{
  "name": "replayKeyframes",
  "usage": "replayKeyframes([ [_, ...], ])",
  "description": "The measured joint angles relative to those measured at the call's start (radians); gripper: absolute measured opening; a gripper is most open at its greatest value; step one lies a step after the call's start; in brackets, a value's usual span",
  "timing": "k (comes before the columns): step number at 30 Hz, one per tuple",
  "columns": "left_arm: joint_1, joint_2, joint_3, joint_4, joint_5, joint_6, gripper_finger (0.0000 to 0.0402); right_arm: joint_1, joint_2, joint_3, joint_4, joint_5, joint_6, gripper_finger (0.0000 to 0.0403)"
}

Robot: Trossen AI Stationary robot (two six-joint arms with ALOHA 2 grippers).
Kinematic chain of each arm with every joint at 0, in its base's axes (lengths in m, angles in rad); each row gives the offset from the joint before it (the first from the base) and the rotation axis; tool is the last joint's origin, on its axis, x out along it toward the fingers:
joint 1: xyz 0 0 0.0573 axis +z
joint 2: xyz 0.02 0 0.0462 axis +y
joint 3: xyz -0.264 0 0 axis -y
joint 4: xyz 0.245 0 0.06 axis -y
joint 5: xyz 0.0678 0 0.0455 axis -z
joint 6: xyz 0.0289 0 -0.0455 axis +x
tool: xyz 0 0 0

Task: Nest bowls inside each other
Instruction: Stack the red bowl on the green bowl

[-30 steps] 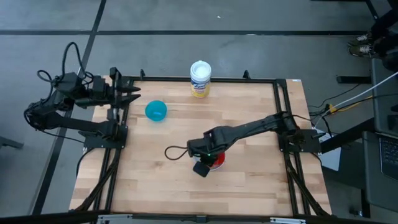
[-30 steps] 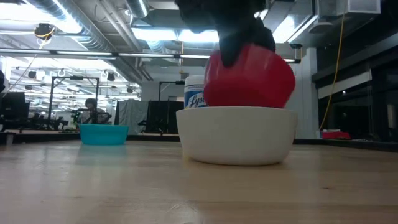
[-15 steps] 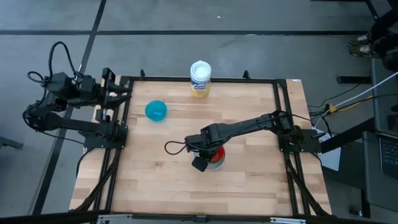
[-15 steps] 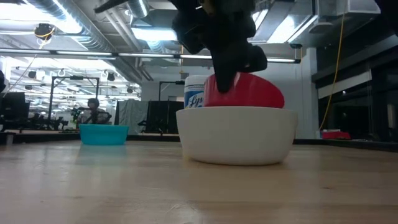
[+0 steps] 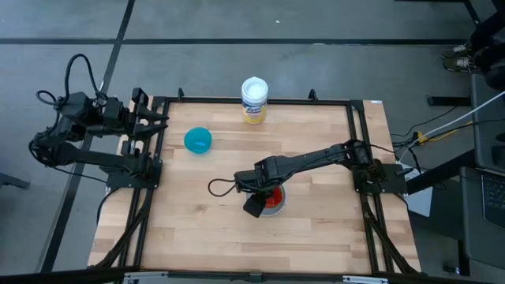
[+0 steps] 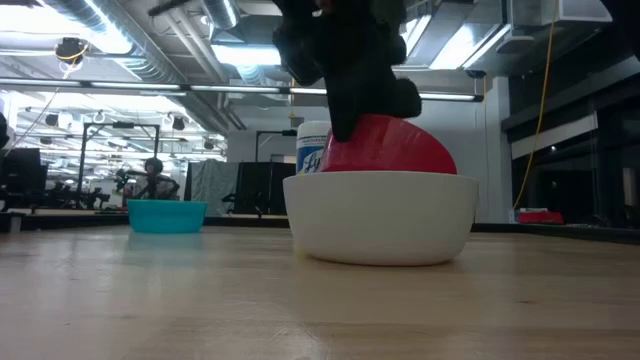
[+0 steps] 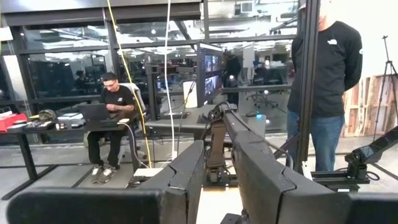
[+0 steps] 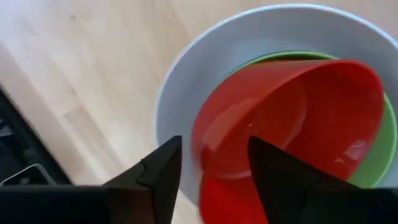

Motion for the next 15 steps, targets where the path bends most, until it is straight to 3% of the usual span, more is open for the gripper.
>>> replayKeyframes([
  [4,0.000,0.000,0.000,-0.004,-0.014,0.000,0.0095,0.002,0.000,-0.067,0.014,0.001,0.009,0.0172],
  [11,0.000,0.000,0.000,-0.012,-0.023,0.000,0.0095,0.004,0.000,-0.111,0.143,-0.056,0.003,0.0042],
  [15,0.000,0.000,0.000,-0.028,-0.036,-0.006,0.0095,-0.003,0.000,-0.108,0.254,-0.106,0.018,0.0011],
])
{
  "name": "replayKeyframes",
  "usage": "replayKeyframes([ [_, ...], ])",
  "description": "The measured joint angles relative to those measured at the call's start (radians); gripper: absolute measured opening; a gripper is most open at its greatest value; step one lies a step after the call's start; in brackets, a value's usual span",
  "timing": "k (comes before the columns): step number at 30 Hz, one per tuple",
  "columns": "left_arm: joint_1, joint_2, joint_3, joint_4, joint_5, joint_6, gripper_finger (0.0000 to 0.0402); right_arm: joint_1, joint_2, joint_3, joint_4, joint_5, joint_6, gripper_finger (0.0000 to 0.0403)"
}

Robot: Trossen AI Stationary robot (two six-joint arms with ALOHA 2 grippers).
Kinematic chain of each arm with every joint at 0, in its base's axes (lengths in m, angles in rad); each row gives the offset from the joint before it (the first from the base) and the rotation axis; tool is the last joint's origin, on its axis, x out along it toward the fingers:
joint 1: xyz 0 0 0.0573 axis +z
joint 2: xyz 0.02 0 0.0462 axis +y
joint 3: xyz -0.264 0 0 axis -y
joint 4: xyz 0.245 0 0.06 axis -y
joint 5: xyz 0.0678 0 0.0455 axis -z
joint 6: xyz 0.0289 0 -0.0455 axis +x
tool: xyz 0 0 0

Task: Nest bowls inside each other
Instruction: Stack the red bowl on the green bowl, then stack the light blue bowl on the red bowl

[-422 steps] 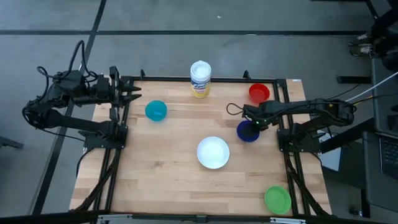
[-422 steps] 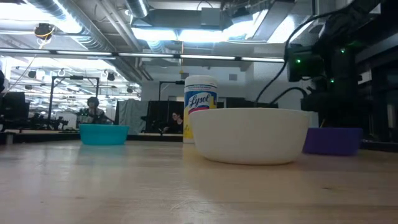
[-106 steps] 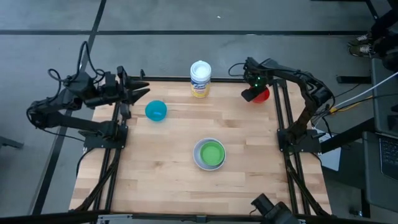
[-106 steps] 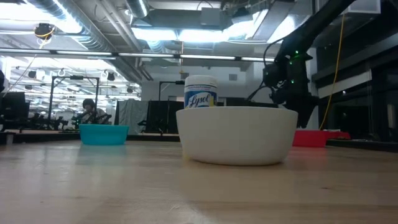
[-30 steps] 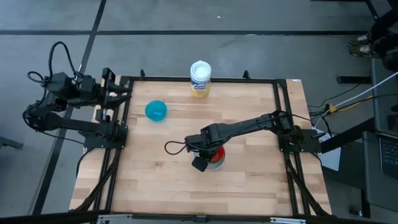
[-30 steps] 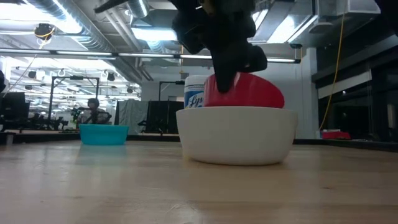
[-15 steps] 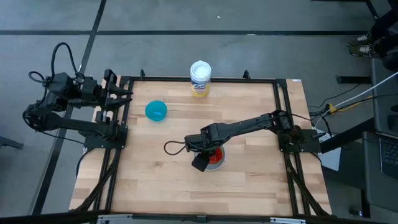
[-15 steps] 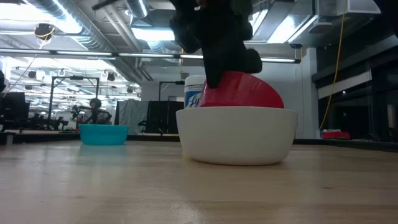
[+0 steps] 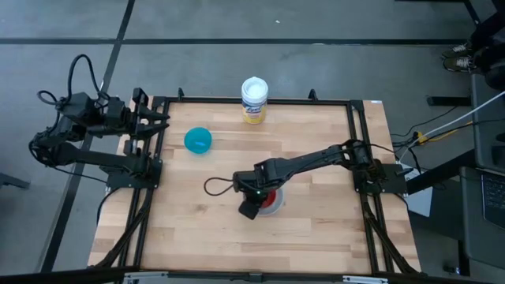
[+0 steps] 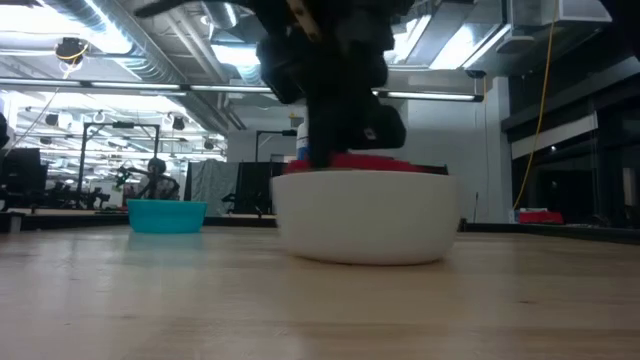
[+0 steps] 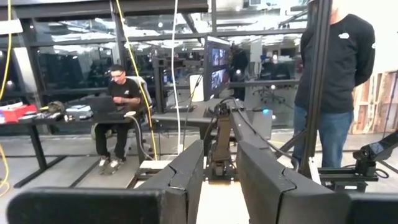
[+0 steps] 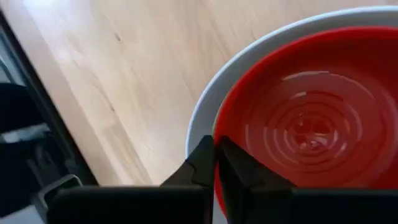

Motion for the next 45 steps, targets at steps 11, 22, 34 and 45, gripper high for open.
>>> replayKeyframes([
  [11,0.000,0.000,0.000,-0.025,-0.008,-0.018,0.0095,-0.024,0.000,0.050,-0.059,0.035,0.036,0.0187],
  [22,0.000,0.000,0.000,-0.086,-0.078,-0.021,0.0095,-0.077,-0.136,0.044,-0.108,0.356,-0.051,0.0172],
  [34,0.000,-0.088,0.000,-0.188,-0.150,-0.044,0.0095,-0.173,-0.744,-0.366,0.344,0.369,-0.390,0.0101],
  [45,0.000,-0.099,-0.166,-0.225,-0.213,-0.264,0.0095,-0.288,-1.352,-1.192,1.013,-0.020,-0.342,0.0077],
])
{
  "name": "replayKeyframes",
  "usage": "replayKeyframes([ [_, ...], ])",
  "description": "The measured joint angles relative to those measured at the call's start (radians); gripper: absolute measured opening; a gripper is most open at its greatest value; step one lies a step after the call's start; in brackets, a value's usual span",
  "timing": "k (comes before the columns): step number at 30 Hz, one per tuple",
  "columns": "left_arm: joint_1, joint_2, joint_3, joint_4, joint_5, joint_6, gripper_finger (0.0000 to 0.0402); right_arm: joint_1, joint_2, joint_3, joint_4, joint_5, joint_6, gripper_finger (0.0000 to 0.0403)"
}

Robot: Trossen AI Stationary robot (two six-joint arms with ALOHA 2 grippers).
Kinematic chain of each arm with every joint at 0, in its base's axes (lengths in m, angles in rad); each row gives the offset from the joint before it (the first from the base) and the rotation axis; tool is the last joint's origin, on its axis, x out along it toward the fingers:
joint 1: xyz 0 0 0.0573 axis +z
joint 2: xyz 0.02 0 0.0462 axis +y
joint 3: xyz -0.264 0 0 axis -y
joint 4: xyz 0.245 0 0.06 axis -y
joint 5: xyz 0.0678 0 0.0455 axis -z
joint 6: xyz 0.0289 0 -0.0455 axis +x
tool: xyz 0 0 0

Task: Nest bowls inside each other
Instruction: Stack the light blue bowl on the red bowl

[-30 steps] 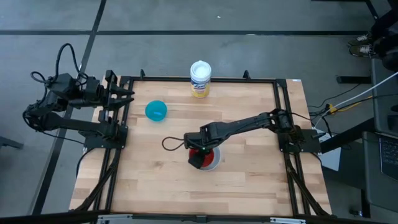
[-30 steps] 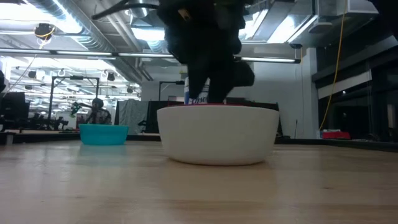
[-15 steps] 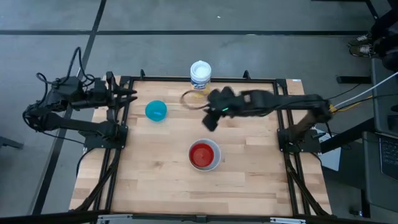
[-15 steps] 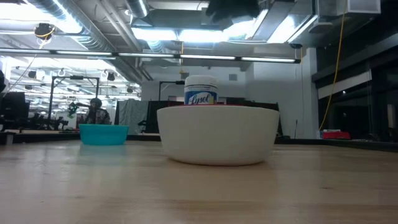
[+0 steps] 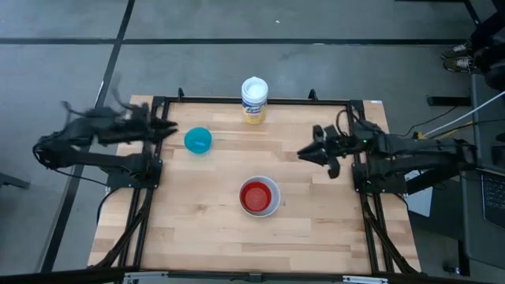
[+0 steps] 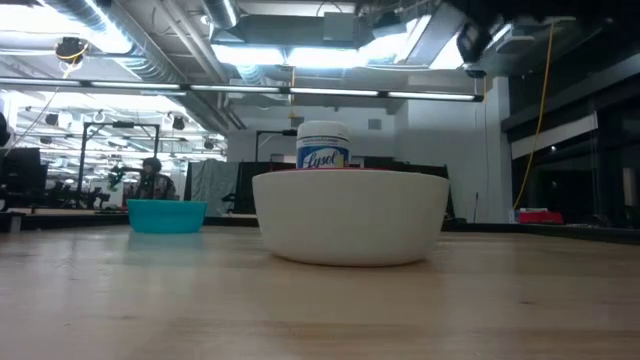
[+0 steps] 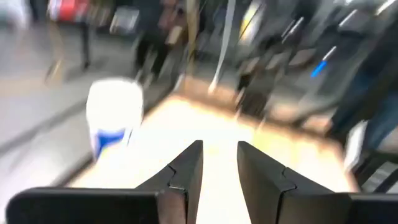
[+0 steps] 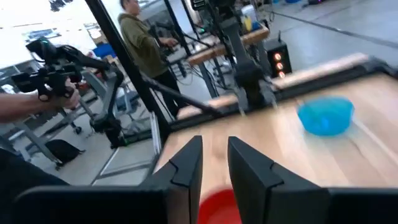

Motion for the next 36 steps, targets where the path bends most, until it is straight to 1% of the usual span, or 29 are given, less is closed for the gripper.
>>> replayKeyframes([
  [2,0.000,0.027,-0.049,-0.059,-0.037,-0.062,0.0095,-0.015,-0.083,-0.100,0.014,-0.011,0.010,0.0078],
  [4,0.004,0.058,-0.089,-0.103,-0.051,-0.121,0.0095,-0.021,-0.159,-0.191,0.047,-0.024,0.016,0.0081],
  [7,0.024,0.113,-0.133,-0.133,-0.058,-0.150,0.0095,-0.030,-0.267,-0.305,0.061,-0.032,-0.011,0.0089],
  [9,0.052,0.156,-0.139,-0.160,-0.075,-0.120,0.0095,-0.030,-0.344,-0.368,0.070,-0.035,-0.039,0.0094],
  [11,0.092,0.210,-0.139,-0.221,-0.077,-0.082,0.0095,-0.029,-0.414,-0.432,0.095,-0.038,-0.070,0.0099],
  [13,0.136,0.268,-0.139,-0.236,-0.038,-0.039,0.0095,-0.030,-0.476,-0.499,0.148,-0.037,-0.091,0.0103],
  [15,0.176,0.316,-0.141,-0.213,-0.004,0.013,0.0095,-0.030,-0.533,-0.564,0.221,-0.038,-0.111,0.0104],
  [16,0.197,0.335,-0.141,-0.189,0.007,0.043,0.0095,-0.029,-0.560,-0.568,0.181,-0.037,-0.130,0.0105],
  [18,0.251,0.373,-0.145,-0.134,0.035,0.107,0.0095,-0.030,-0.594,-0.568,0.160,-0.037,-0.166,0.0104],
  [20,0.310,0.403,-0.179,-0.078,0.107,0.152,0.0095,-0.030,-0.618,-0.567,0.164,-0.042,-0.210,0.0101],
  [24,0.413,0.460,-0.314,0.047,0.280,0.173,0.0095,-0.030,-0.654,-0.567,0.159,-0.053,-0.268,0.0093],
  [26,0.448,0.477,-0.381,0.148,0.337,0.173,0.0095,-0.029,-0.665,-0.567,0.158,-0.053,-0.282,0.0089],
  [28,0.471,0.491,-0.428,0.213,0.379,0.172,0.0095,-0.030,-0.672,-0.567,0.159,-0.055,-0.281,0.0087],
  [30,0.475,0.519,-0.460,0.221,0.411,0.167,0.0095,-0.029,-0.675,-0.567,0.157,-0.066,-0.273,0.0087],
  [32,0.456,0.552,-0.479,0.236,0.438,0.161,0.0095,-0.030,-0.674,-0.567,0.154,-0.070,-0.268,0.0088],
  [35,0.434,0.606,-0.477,0.255,0.401,0.166,0.0095,-0.030,-0.674,-0.567,0.153,-0.071,-0.260,0.0097],
  [36,0.432,0.629,-0.478,0.257,0.402,0.173,0.0095,-0.030,-0.674,-0.567,0.152,-0.071,-0.252,0.0100],
])
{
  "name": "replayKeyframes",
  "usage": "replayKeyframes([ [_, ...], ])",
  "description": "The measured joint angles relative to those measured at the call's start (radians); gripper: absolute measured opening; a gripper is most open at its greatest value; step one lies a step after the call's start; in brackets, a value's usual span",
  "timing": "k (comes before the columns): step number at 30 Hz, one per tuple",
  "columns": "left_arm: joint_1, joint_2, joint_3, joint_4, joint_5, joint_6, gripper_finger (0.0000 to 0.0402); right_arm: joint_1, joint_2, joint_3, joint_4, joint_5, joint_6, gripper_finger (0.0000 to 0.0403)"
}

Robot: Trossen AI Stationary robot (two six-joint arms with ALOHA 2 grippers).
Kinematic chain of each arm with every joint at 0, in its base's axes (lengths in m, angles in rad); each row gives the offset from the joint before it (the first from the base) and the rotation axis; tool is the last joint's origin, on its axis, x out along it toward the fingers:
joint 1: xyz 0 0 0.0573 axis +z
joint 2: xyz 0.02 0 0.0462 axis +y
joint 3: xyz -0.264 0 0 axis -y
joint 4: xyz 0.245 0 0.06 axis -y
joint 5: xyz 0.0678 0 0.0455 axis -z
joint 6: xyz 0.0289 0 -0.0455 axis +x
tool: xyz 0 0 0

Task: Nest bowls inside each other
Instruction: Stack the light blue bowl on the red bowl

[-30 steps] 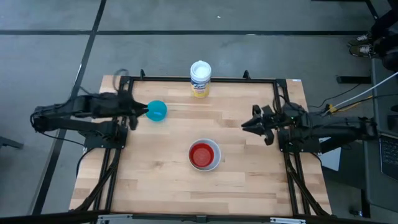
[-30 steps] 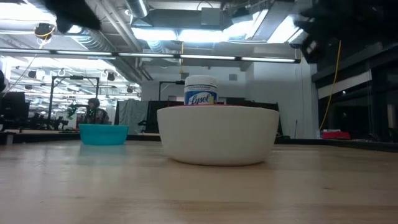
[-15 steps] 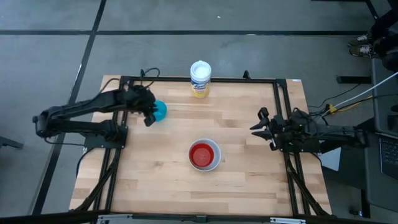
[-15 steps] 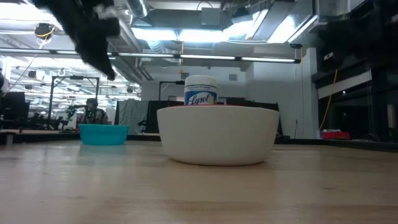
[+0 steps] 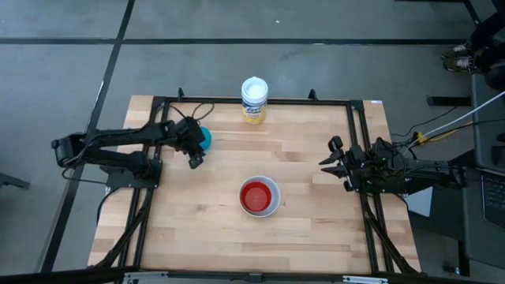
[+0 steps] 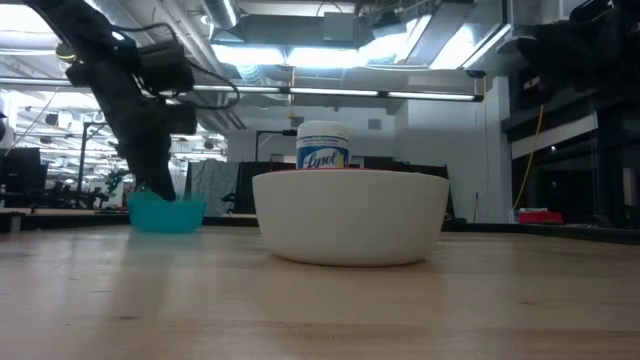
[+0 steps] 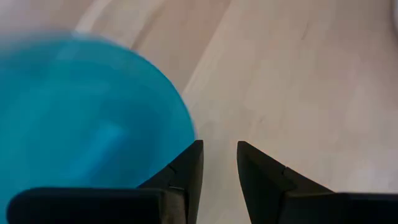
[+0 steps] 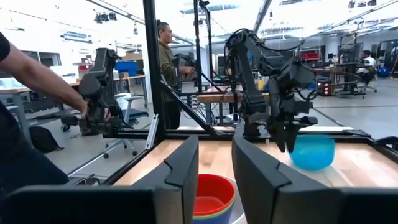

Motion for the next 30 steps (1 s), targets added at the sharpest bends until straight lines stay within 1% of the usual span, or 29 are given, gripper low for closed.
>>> replayKeyframes([
  [3,-0.001,0.067,-0.001,0.000,-0.009,0.027,0.0095,-0.001,0.000,0.000,-0.002,0.005,0.008,0.0110],
  [6,0.000,0.131,-0.001,0.041,-0.022,0.060,0.0095,-0.003,0.000,0.000,-0.003,0.019,0.008,0.0118],
  [9,-0.012,0.143,0.003,0.136,-0.022,0.071,0.0095,-0.008,0.000,0.000,-0.003,0.019,0.026,0.0123],
  [11,-0.035,0.132,0.024,0.164,-0.042,0.073,0.0095,-0.009,0.000,0.000,-0.003,0.018,0.042,0.0125],
  [13,-0.064,0.109,0.048,0.157,-0.103,0.083,0.0095,-0.009,0.000,0.000,-0.003,0.011,0.058,0.0125],
  [15,-0.088,0.084,0.068,0.137,-0.208,0.100,0.0095,-0.009,0.000,0.000,-0.002,0.011,0.064,0.0124],
  [17,-0.091,0.069,0.080,0.106,-0.298,0.112,0.0095,-0.009,0.000,0.000,0.005,0.011,0.069,0.0120],
  [18,-0.083,0.065,0.080,0.095,-0.321,0.113,0.0095,-0.009,0.000,0.000,0.007,0.011,0.069,0.0118],
  [23,-0.030,0.073,0.080,0.032,-0.312,0.080,0.0095,-0.009,0.000,0.000,0.020,0.011,0.072,0.0109],
  [30,-0.002,0.096,0.080,0.035,-0.318,0.066,0.0095,-0.009,0.000,0.000,0.020,0.011,0.082,0.0113],
])
